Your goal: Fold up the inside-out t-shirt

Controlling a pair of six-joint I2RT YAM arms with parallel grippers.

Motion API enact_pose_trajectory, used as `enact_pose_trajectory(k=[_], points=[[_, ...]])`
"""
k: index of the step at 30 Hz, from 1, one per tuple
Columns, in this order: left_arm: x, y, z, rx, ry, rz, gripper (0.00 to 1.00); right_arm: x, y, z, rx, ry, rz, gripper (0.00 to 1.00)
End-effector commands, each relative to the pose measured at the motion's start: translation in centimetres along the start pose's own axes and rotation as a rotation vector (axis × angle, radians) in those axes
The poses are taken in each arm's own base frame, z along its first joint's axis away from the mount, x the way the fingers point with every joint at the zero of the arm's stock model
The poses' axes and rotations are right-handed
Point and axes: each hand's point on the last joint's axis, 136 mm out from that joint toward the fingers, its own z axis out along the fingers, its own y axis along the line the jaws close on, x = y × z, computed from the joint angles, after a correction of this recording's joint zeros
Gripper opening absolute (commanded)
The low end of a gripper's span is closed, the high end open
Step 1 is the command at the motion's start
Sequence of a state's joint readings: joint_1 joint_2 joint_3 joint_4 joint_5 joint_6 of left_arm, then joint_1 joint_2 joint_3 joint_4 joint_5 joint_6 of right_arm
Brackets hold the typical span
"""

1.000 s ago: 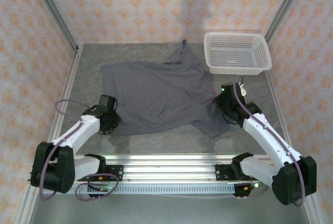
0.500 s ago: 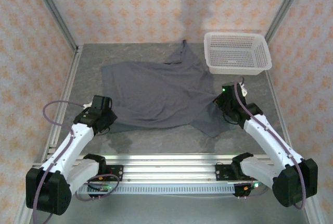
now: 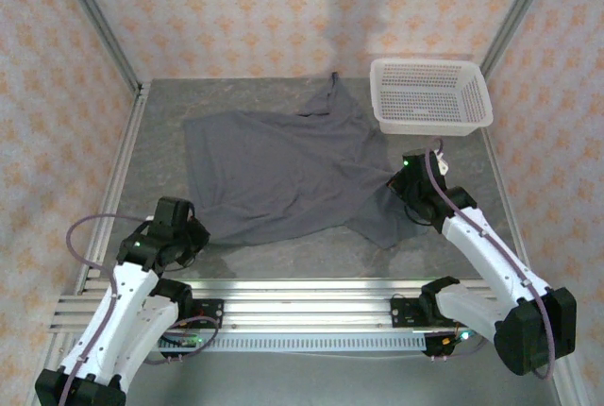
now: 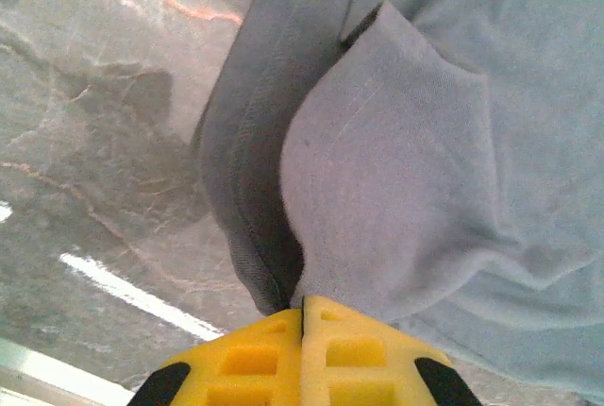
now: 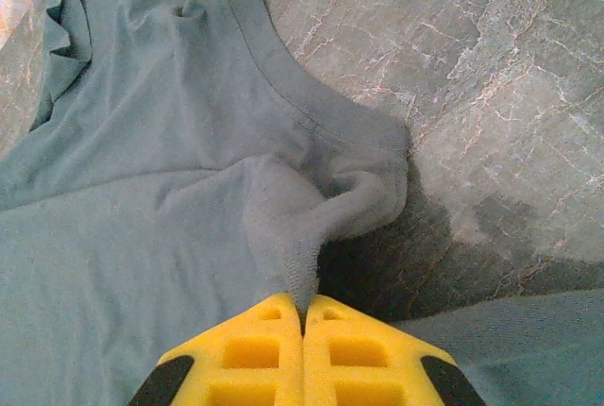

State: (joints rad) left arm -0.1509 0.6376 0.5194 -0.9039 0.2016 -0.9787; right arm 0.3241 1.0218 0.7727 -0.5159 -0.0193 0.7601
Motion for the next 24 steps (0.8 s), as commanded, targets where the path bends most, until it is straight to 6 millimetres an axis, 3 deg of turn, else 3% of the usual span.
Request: enact_pose_trajectory(k=[1, 6, 11, 15, 24], points=[[0.5, 1.9, 0.4, -0.087, 0.011, 0.0, 0.15, -0.8, 0.1, -0.6, -0.003, -0.029, 0.012, 0.0], [-0.2, 2.3, 0.5, -0.12, -0.022, 0.008, 0.28, -1.1, 0.1, -0.9, 0.005, -0.039, 0.0, 0.0], [0.9, 3.5, 2.1, -0.144, 0.018, -0.029, 0.38, -0.7, 0.1, -0.4, 0.001, -0.028, 0.01, 0.0], [1.0, 2.9, 3.0, -0.117, 0.026, -0.017, 0.49, -0.7, 0.4, -0.2, -0.002, -0.018, 0.007, 0.0], [0.2, 1.6, 3.4, -0.051, -0.011, -0.099, 0.5, -0.8, 0.5, -0.4, -0.003, -0.019, 0.003, 0.0]])
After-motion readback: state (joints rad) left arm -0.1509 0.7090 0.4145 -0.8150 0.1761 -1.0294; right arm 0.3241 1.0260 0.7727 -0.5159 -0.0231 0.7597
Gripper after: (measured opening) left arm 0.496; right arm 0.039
